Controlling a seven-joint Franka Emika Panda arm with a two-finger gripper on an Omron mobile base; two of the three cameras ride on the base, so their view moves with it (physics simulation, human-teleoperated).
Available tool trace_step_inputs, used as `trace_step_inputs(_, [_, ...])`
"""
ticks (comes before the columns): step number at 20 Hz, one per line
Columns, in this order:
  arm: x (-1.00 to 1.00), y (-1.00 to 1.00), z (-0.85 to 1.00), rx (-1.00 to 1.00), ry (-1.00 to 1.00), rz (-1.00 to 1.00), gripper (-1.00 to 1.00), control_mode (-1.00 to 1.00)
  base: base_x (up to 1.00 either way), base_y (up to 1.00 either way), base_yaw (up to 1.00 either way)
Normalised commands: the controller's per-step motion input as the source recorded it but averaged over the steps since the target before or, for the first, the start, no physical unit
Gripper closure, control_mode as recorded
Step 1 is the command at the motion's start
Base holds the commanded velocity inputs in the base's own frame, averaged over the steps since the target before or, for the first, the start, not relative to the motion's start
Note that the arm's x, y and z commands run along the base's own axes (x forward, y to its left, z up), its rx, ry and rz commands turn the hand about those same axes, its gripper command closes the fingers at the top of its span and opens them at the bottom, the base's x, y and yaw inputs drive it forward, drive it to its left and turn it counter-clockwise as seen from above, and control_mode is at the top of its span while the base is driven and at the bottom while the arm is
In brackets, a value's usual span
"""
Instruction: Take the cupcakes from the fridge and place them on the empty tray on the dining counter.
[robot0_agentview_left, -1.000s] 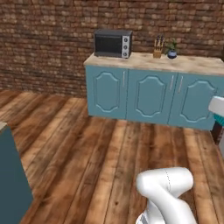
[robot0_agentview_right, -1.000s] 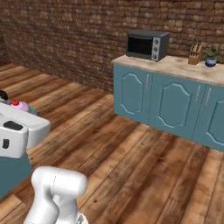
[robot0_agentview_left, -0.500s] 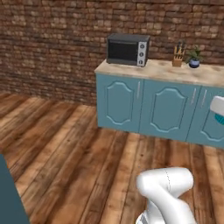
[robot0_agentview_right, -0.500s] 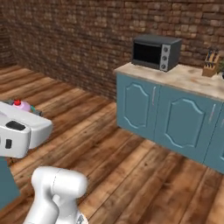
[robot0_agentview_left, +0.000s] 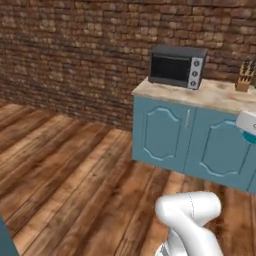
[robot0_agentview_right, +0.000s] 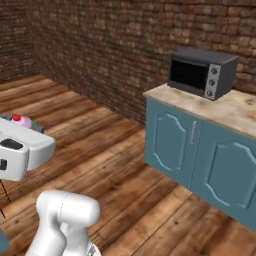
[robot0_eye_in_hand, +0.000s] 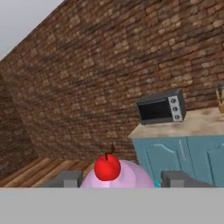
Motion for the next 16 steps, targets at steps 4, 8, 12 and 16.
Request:
trace_step_inputs(4, [0.00, 0.00, 0.00, 0.00, 0.00, 0.00, 1.00, 1.00, 1.00, -0.05, 0.79])
trace_step_inputs(8, [0.00, 0.00, 0.00, 0.00, 0.00, 0.00, 1.00, 1.00, 0.90, -0.04, 0.84])
trace_step_inputs(12, [0.00, 0.00, 0.00, 0.00, 0.00, 0.00, 1.00, 1.00, 0.98, -0.61, 0.54])
trace_step_inputs(16, [0.00, 0.00, 0.00, 0.00, 0.00, 0.00, 1.00, 1.00, 1.00, -0.50, 0.39])
